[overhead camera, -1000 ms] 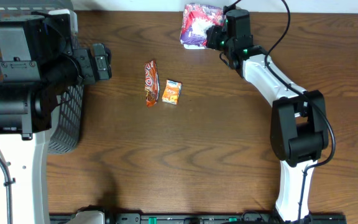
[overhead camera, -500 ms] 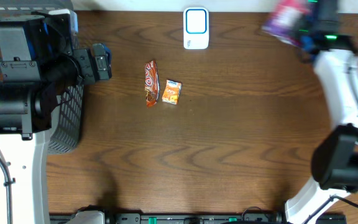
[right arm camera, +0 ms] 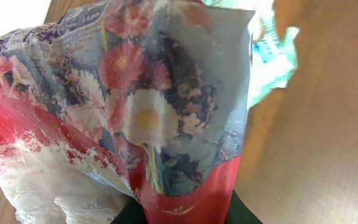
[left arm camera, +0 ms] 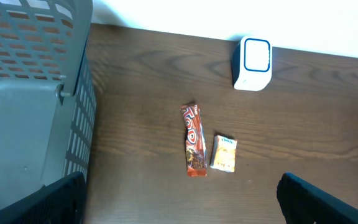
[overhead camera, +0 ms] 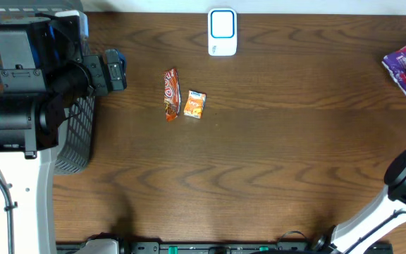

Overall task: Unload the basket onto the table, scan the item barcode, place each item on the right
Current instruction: 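Reach the right gripper back to the orange packet beside the candy bar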

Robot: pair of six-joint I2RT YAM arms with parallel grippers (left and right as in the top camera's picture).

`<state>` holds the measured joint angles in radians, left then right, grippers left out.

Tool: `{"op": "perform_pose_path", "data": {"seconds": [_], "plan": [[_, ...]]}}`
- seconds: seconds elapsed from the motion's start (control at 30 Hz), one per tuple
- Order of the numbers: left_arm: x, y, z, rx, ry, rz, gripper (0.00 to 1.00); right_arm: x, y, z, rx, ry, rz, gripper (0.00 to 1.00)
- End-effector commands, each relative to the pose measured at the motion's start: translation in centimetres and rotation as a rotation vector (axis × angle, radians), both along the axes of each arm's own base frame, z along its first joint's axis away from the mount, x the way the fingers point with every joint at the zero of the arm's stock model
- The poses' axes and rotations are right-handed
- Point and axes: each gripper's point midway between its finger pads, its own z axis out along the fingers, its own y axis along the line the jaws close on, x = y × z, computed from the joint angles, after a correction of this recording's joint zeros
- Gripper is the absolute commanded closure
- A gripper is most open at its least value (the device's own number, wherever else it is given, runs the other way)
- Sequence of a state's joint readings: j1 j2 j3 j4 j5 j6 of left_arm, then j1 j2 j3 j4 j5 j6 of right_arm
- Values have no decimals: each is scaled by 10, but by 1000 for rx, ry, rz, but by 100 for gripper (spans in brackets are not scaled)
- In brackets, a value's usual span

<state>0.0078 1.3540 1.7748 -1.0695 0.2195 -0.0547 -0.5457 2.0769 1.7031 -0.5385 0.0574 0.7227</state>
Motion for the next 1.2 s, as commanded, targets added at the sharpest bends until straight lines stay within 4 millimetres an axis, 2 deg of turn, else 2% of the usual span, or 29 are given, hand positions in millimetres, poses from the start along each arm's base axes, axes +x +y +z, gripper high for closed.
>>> {"op": "perform_pose_path", "data": {"seconds": [0.0, 0.07, 0.13, 0.23, 0.33, 0.4, 0.47, 0.53, 0.6, 0.63, 0.67, 0.73, 0.8, 0.87, 0.9, 0.93, 1.0, 1.03, 1.07, 1.1, 1.13, 1.17], "plan": [[0, 1, 2, -2, -5, 0, 2, 10, 3, -5, 30, -38, 8, 67], [0, 1, 2, -2, -5, 0, 2, 13, 0, 1, 4, -55, 21, 56], [0, 1, 2, -2, -5, 0, 2, 17, 0, 13, -32, -66, 73, 35], [0, 1, 2, -2, -5, 0, 2, 11, -2, 39, -100, -54, 115, 30], [0, 1, 2, -2, -5, 0, 2, 3, 1, 80, -172, -73, 145, 28], [0, 1, 2, -2, -5, 0, 2, -1, 10, 112, -207, -116, 173, 28], [0, 1, 2, -2, -5, 0, 2, -2, 29, 143, -225, -171, 238, 28], [0, 1, 2, -2, -5, 0, 2, 0, 63, 172, -223, -237, 362, 29], [0, 1, 2, -2, -5, 0, 2, 1, 108, 192, -186, -296, 527, 28], [0, 1, 2, -2, -5, 0, 2, 0, 128, 196, -160, -313, 596, 27], [0, 1, 2, -2, -5, 0, 2, -1, 157, 200, -119, -333, 697, 26], [0, 1, 2, -2, -5, 0, 2, -5, 208, 195, -45, -336, 880, 25], [0, 1, 2, -2, -5, 0, 2, -12, 252, 181, 4, -295, 1035, 27], [0, 1, 2, -2, -5, 0, 2, -16, 291, 158, 30, -234, 1151, 28], [0, 1, 2, -2, -5, 0, 2, -18, 312, 144, 49, -205, 1214, 28], [0, 1, 2, -2, -5, 0, 2, -20, 330, 132, 70, -181, 1256, 23], [0, 1, 2, -2, -5, 0, 2, -23, 365, 106, 115, -138, 1330, 24], [0, 1, 2, -2, -5, 0, 2, -24, 381, 94, 135, -118, 1364, 36], [0, 1, 2, -2, -5, 0, 2, -25, 400, 80, 158, -96, 1396, 67], [0, 1, 2, -2, -5, 0, 2, -26, 415, 68, 171, -76, 1419, 81], [0, 1, 2, -2, -5, 0, 2, -27, 427, 56, 171, -41, 1426, 84], [0, 1, 2, -2, -5, 0, 2, -28, 439, 44, 156, 4, 1427, 82]]}}
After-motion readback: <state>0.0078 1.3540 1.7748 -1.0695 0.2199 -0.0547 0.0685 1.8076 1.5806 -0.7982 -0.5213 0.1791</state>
